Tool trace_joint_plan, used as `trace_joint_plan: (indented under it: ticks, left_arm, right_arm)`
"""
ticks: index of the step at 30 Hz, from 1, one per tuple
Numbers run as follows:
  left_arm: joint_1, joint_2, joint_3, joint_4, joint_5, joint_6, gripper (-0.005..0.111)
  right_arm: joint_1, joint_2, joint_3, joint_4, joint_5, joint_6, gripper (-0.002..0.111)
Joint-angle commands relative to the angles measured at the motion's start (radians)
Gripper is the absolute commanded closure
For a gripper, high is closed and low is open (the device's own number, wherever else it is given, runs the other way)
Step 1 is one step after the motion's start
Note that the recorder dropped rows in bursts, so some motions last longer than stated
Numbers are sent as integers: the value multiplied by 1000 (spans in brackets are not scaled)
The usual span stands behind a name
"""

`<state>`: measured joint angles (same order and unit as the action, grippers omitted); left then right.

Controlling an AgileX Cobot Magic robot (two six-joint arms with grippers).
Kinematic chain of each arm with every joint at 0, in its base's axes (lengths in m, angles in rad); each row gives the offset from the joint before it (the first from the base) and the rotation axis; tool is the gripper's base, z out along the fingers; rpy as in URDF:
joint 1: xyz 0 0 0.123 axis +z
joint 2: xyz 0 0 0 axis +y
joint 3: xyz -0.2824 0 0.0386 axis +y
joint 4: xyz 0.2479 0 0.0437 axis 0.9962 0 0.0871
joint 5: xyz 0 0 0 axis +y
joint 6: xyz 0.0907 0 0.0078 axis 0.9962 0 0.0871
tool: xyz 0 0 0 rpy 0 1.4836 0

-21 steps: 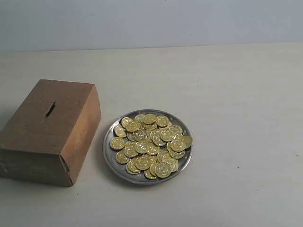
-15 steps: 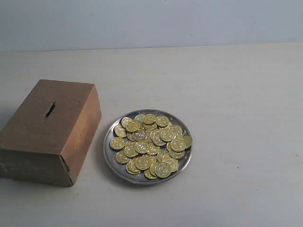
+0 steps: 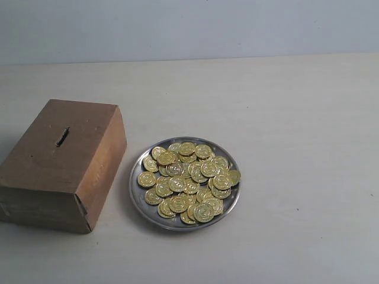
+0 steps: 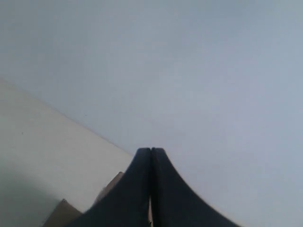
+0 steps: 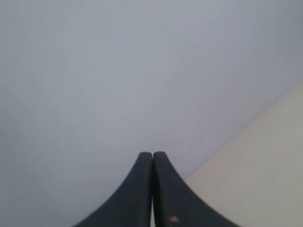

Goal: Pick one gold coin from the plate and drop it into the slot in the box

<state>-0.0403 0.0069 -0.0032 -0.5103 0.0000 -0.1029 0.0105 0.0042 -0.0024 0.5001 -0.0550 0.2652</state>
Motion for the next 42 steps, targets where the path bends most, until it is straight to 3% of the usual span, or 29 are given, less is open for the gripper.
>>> trace_joint_plan:
  ticks: [1, 14, 22, 29, 42]
  left_arm:
    - [-4, -7, 3, -21, -35, -10, 107]
    - [-4, -7, 3, -9, -37, -6, 107]
    - [-4, -7, 3, -20, -41, -10, 107]
    - [-4, -7, 3, -16, -35, -8, 107]
    - [-4, -7, 3, 0, -42, -8, 107]
  right_arm:
    - [2, -4, 2, 25, -12, 36, 108]
    - [2, -4, 2, 15, 85, 144, 108]
    - [2, 50, -266, 12, 468, -281, 108]
    - [2, 361, -508, 12, 698, -521, 108]
    - [2, 795, -668, 133, 749, -735, 108]
